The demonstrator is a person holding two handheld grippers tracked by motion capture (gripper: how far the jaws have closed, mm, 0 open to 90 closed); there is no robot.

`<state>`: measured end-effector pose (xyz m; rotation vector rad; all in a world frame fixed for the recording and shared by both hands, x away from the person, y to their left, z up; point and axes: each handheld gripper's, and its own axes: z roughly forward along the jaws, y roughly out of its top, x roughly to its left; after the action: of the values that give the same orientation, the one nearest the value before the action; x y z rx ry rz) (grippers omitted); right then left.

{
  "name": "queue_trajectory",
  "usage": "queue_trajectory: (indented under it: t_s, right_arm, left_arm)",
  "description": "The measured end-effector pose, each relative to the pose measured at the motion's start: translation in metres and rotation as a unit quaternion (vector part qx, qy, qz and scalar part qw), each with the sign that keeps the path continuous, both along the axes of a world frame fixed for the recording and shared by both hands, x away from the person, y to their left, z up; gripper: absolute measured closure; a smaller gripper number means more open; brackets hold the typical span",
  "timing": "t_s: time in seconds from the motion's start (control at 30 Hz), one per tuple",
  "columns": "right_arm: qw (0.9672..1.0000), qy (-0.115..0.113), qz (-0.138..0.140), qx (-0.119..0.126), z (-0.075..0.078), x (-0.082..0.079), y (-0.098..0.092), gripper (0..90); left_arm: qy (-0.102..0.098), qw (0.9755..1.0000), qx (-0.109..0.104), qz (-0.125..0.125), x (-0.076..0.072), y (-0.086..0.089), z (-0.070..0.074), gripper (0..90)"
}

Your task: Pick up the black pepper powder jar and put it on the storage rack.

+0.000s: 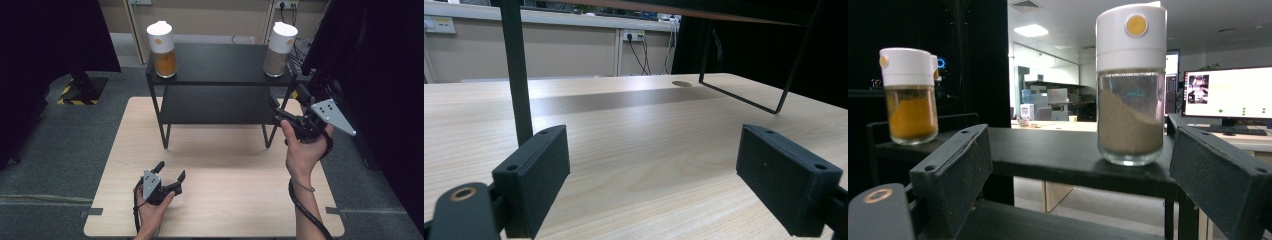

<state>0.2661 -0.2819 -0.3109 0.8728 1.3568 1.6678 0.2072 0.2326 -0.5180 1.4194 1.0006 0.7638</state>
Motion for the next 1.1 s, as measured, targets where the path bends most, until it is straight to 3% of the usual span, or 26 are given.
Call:
queue_trajectory:
  t_s: [1.1]
  right_arm:
    - [0.9981, 0.053, 0.015, -0.029, -0.064, -0.048, -0.009, 10.3]
  left_arm:
    - [-0.002, 1.0, 0.002, 0.001, 0.0, 0.0, 0.0, 13.4]
